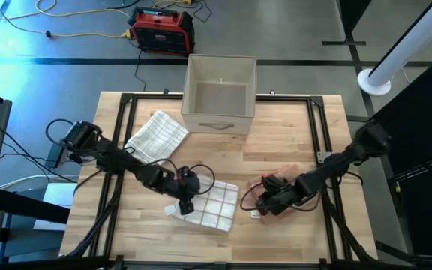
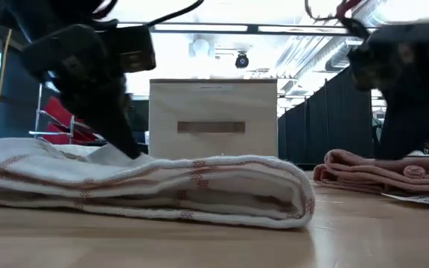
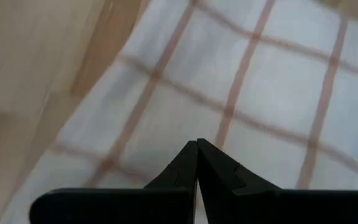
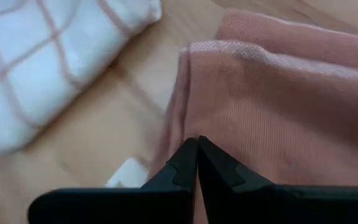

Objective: Fold towel
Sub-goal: Move the folded towels to the center of the table

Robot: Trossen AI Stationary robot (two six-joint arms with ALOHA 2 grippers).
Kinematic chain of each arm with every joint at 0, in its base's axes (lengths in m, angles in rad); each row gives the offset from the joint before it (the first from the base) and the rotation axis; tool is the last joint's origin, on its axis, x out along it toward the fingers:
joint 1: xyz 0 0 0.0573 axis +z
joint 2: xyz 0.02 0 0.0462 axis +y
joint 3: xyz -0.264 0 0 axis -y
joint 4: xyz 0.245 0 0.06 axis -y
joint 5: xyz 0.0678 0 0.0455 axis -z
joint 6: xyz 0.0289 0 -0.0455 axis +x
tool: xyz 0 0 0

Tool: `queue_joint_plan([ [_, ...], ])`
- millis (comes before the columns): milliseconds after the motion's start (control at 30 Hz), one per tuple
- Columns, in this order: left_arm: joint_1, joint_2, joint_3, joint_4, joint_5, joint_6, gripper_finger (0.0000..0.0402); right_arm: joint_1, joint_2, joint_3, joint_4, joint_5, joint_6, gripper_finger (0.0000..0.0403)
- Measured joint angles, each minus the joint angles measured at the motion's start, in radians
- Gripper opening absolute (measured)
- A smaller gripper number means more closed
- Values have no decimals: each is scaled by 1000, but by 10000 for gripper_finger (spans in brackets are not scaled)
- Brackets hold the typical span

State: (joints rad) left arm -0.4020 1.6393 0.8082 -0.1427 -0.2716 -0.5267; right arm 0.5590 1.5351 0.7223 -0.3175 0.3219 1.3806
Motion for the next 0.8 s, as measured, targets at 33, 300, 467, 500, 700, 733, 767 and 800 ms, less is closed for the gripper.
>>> queue_joint_plan([
  [33,-6,-8,0,-25,0,-10,0,-9,22,0,11,0,-17,0],
  [300,-38,-21,0,-77,-29,-118,0,-91,97,7,31,124,34,0],
  [467,-51,-21,0,-46,-87,-147,0,-111,30,12,8,156,26,0],
  [500,-51,-19,0,-28,-86,-138,0,-108,7,20,3,157,10,0],
  [700,-49,45,0,93,62,72,0,-50,-157,125,2,207,-204,0],
  [733,-45,65,0,90,66,99,0,-43,-177,140,-4,209,-235,0],
  [767,-39,88,0,91,69,118,0,-38,-193,156,-10,213,-259,0],
  [800,-28,113,0,104,71,126,0,-30,-205,169,-19,223,-275,0],
])
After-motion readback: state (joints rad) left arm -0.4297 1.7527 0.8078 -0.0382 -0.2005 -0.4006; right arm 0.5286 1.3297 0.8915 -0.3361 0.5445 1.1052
